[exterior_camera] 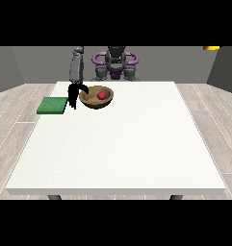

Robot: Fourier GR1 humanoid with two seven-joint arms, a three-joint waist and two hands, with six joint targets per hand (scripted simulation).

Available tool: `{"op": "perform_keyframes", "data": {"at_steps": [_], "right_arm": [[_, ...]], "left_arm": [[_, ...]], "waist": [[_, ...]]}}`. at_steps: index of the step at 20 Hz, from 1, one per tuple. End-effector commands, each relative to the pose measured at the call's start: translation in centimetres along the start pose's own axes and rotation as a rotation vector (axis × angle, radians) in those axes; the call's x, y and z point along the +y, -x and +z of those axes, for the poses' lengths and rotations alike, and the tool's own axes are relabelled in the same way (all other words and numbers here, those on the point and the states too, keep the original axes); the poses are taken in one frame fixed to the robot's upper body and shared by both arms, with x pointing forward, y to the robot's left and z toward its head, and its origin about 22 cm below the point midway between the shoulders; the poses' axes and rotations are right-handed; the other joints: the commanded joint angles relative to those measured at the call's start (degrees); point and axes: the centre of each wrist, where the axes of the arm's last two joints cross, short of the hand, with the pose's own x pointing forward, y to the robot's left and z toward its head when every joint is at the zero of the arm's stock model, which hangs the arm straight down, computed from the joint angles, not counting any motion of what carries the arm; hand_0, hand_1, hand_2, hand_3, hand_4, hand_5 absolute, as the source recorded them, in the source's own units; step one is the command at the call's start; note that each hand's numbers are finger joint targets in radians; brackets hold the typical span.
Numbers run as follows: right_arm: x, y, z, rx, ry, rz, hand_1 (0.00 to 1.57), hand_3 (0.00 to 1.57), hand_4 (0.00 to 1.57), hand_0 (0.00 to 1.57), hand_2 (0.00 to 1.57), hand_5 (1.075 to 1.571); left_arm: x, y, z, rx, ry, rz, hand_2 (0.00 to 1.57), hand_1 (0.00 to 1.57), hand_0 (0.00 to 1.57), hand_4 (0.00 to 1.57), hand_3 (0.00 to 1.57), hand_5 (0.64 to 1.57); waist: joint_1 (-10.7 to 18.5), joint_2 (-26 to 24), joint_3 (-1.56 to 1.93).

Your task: Pick the cup and pour the ball into the bowl, then pick the bowl and place it on the pad

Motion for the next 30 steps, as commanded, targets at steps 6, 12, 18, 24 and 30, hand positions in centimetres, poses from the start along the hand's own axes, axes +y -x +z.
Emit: {"op": "perform_keyframes", "data": {"at_steps": [6, 12, 18, 24, 30], "right_arm": [[3.6, 0.2, -1.5, 0.028, 0.027, -0.024, 0.00, 0.00, 0.50, 0.00, 0.00, 1.556], [-4.5, 1.3, 2.3, 0.196, 0.262, 0.232, 1.57, 1.57, 0.94, 1.57, 1.57, 1.471], [-6.6, -0.9, 1.5, 0.199, 0.299, 0.370, 1.57, 1.37, 0.96, 1.57, 1.57, 1.536], [-6.5, -5.2, -1.2, 0.272, 0.306, 0.486, 1.57, 1.11, 1.03, 1.57, 1.57, 1.548], [-7.1, -12.4, -5.1, 0.337, 0.227, 0.556, 1.57, 0.87, 1.06, 1.57, 1.57, 1.556]], "left_arm": [[1.6, -3.2, -0.3, -0.052, 0.001, -0.001, 0.00, 0.00, 0.00, 1.02, 0.00, 1.543], [2.7, -3.6, 0.3, -0.096, 0.028, 0.027, 0.00, 0.00, 0.00, 1.03, 0.00, 1.529], [3.7, -3.4, 0.6, -0.079, 0.005, 0.032, 0.00, 0.00, 0.00, 1.14, 0.00, 1.520], [4.9, 1.5, 2.2, 0.070, -0.030, 0.044, 0.00, 0.00, 0.00, 1.19, 0.00, 1.528], [8.2, 3.2, 4.7, 0.125, -0.141, -0.002, 0.00, 0.00, 0.00, 1.20, 0.00, 1.537]], "waist": [[1.2, 3.5, 0.86], [4.0, 5.9, 0.74], [3.4, 4.3, 0.61], [-0.3, -3.9, 0.47], [-5.8, -6.4, 0.70]]}}
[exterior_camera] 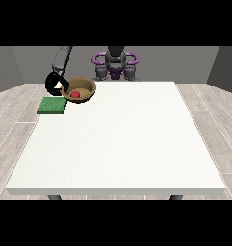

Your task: Pick the cup and pour the ball into the bowl, then pick the bowl and place it on the pad

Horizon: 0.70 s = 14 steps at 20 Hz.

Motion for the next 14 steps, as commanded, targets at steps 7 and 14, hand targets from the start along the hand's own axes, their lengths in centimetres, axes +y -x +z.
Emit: {"op": "perform_keyframes", "data": {"at_steps": [7, 14], "right_arm": [[-7.9, -8.5, -1.8, -0.008, 0.010, 0.059, 1.57, 0.67, 1.07, 1.57, 1.57, 1.566], [-14.4, -8.8, -2.3, -0.075, 0.078, -0.003, 1.57, 0.53, 1.10, 1.57, 1.57, 1.564]], "left_arm": [[4.2, 1.7, 2.6, 0.034, -0.088, -0.025, 0.00, 0.00, 0.00, 1.21, 0.00, 1.543], [2.8, 0.3, 1.5, -0.099, -0.049, -0.005, 0.00, 0.00, 0.00, 1.21, 0.00, 1.551]], "waist": [[-5.6, -0.1, 0.18], [-2.0, 7.1, 0.25]]}}
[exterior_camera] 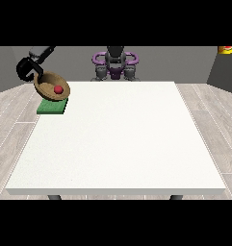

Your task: Pick the cup and pour the ball into the bowl, then pick the bowl and place it on the pad

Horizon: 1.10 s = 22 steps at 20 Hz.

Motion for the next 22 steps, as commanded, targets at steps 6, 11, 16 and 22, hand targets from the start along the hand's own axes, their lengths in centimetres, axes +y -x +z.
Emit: {"op": "perform_keyframes", "data": {"at_steps": [6, 11, 16, 22], "right_arm": [[-1.4, -0.4, -1.0, -0.062, 0.056, -0.107, 1.57, 0.45, 1.07, 1.57, 1.57, 1.566], [-0.2, 1.5, -1.1, -0.018, 0.037, -0.183, 1.57, 0.53, 1.03, 1.57, 1.57, 1.571], [-0.2, 1.8, -1.2, -0.001, 0.046, -0.260, 1.57, 0.60, 0.99, 1.57, 1.57, 1.571], [-2.3, 1.4, -1.4, 0.003, 0.193, -0.232, 1.57, 1.09, 0.00, 1.57, 1.57, 1.550]], "left_arm": [[0.9, -2.6, -0.7, -0.103, 0.019, -0.001, 0.00, 0.00, 0.00, 1.21, 0.00, 1.553], [-1.1, 0.4, 0.0, -0.112, 0.031, 0.003, 0.00, 0.00, 0.00, 1.21, 0.00, 1.555], [1.0, -2.0, -0.3, -0.131, 0.028, 0.005, 0.00, 0.00, 0.00, 1.20, 0.00, 1.558], [0.9, -4.0, -0.8, -0.123, 0.050, 0.009, 0.00, 0.00, 0.00, 1.19, 0.00, 1.563]], "waist": [[2.9, 7.6, 0.03], [3.9, 7.0, 0.04], [2.9, 6.7, 0.03], [4.6, 7.6, 0.04]]}}
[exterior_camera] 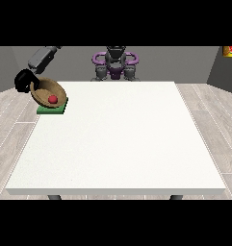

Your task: Pick the cup and pour the ball into the bowl, then pick the bowl and place it on the pad

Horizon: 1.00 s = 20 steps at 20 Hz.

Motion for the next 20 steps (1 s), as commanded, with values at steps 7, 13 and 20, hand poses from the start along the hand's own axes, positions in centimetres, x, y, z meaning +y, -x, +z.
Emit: {"op": "perform_keyframes", "data": {"at_steps": [7, 13, 20], "right_arm": [[1.1, -1.2, -0.5, -0.028, 0.067, -0.057, 1.45, 0.80, 0.00, 1.45, 1.39, 1.536], [2.9, -0.9, -0.6, -0.080, 0.110, -0.046, 1.38, 0.72, 0.00, 1.38, 1.34, 1.536], [4.6, -0.8, -0.5, -0.045, -0.014, 0.059, 0.00, 0.00, 0.00, 0.00, 0.00, 1.435]], "left_arm": [[1.9, -0.3, 0.8, -0.039, -0.012, -0.009, 0.00, 0.00, 0.00, 1.19, 0.00, 1.562], [0.8, 1.1, 1.0, -0.035, -0.009, -0.006, 0.00, 0.00, 0.00, 1.19, 0.00, 1.564], [1.1, -0.4, 0.3, -0.062, 0.002, -0.017, 0.00, 0.00, 0.00, 1.21, 0.00, 1.568]], "waist": [[1.0, 2.8, 0.29], [2.2, 3.0, 0.31], [3.4, 3.5, 0.28]]}}
